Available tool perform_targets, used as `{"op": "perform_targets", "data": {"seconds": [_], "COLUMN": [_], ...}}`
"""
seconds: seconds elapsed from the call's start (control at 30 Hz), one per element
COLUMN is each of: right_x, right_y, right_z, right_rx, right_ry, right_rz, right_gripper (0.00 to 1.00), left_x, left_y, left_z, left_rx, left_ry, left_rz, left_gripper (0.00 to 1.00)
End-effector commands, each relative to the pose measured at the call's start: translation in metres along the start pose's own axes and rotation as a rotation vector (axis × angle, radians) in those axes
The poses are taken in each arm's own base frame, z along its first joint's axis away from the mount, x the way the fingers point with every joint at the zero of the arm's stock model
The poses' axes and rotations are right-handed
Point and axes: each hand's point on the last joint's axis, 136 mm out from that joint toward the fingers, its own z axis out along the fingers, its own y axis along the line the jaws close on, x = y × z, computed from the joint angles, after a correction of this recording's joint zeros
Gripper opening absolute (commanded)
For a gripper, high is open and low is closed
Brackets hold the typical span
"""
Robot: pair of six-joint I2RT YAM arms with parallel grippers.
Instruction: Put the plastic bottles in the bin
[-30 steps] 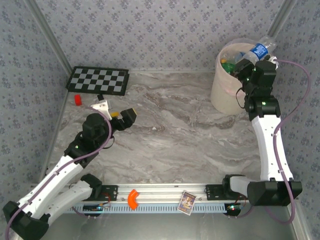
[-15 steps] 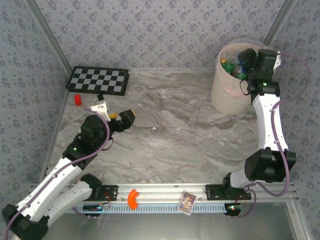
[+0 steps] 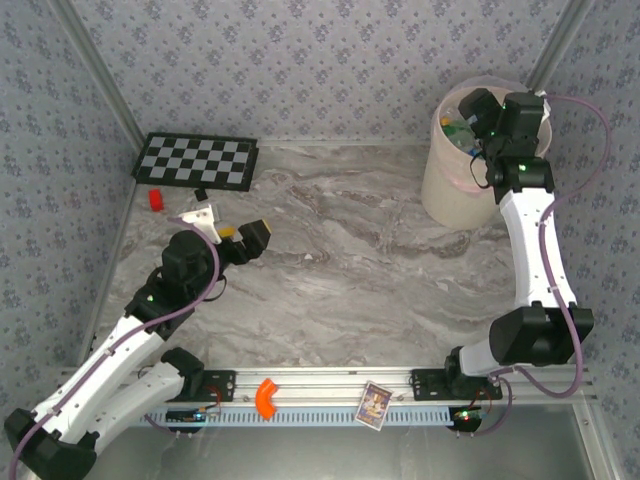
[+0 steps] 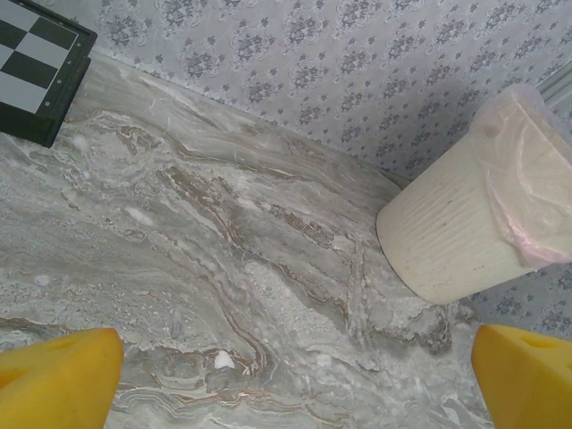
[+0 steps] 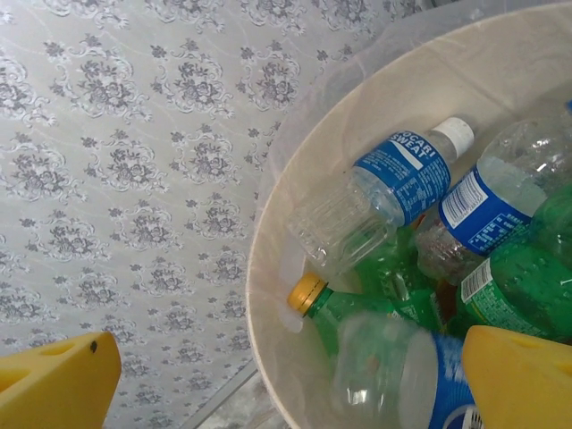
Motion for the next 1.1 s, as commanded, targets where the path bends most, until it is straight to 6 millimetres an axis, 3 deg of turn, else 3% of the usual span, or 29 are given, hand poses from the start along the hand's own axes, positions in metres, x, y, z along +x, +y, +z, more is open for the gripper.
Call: {"op": "perform_targets", "data": {"seconds": [0.0, 0.2, 0.33, 0.5, 0.63, 0.87, 1.07], "right_x": [-0.017, -0.005, 0.016, 0.051, 0.081, 0.145, 0.192], "right_y": [0.013, 0.023, 0.028, 0.039, 0.031, -0.02, -0.092], "right_z": [-0.018, -0.014, -0.014, -0.035, -0.059, -0.087, -0.08], "right_rx": [-0.025, -0.055, -0.075, -0.149, -0.201, -0.218, -0.094], "right_ry": [-0.053, -0.025, 0.02, 0.06, 0.074, 0.131, 0.143], "right_rz": [-0.072, -0.125, -0.195, -0.327, -0.416, -0.573, -0.693], "right_gripper": [1.0, 1.0, 1.0, 1.0, 1.0, 1.0, 1.0], "left_x": [-0.002, -0.002, 0.0, 0.002, 0.006, 0.019, 0.034], "left_y": [0.003, 0.004, 0.009, 0.024, 0.043, 0.092, 0.128], "left_z": [0.0, 0.002, 0.002, 0.002, 0.003, 0.01, 0.02], "left_rx": [-0.009, -0.016, -0.035, -0.11, -0.2, -0.448, -0.599], "left_ry": [-0.012, -0.011, -0.012, -0.017, -0.011, 0.061, 0.102], "left_rz": [-0.011, -0.01, 0.003, 0.055, 0.092, 0.183, 0.169], "left_gripper": [1.0, 1.0, 1.0, 1.0, 1.0, 1.0, 1.0]}}
